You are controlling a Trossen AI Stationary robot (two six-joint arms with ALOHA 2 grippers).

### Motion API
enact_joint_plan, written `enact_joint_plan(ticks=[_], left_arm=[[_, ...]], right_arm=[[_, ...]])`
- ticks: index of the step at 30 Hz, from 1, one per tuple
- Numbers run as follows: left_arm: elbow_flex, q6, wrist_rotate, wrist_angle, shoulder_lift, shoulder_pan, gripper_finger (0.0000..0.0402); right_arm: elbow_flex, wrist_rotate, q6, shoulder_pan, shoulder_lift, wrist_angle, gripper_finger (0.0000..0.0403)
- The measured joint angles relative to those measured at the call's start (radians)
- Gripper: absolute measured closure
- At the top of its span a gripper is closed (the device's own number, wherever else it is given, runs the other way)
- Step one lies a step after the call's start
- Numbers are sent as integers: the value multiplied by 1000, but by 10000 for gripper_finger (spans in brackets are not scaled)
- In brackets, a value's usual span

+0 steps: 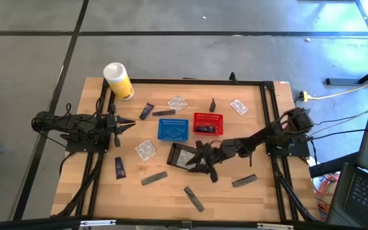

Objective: Pick & Place Travel size toiletries
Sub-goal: Adjust the black bin

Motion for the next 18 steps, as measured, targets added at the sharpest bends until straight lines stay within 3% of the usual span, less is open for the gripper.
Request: enact_joint_plan(ticks=[5, 8, 10, 18], left_arm=[[0, 0, 0, 0, 0, 0, 366], [0, 0, 0, 0, 0, 0, 366], [0, 0, 0, 0, 0, 0, 366], [0, 0, 0, 0, 0, 0, 364]], right_arm=[[222, 136, -69, 50, -23, -614, 325], [342, 198, -75, 73, -22, -886, 373], [388, 202, -78, 91, -21, -953, 394], [437, 203, -67, 147, -19, -1008, 399]])
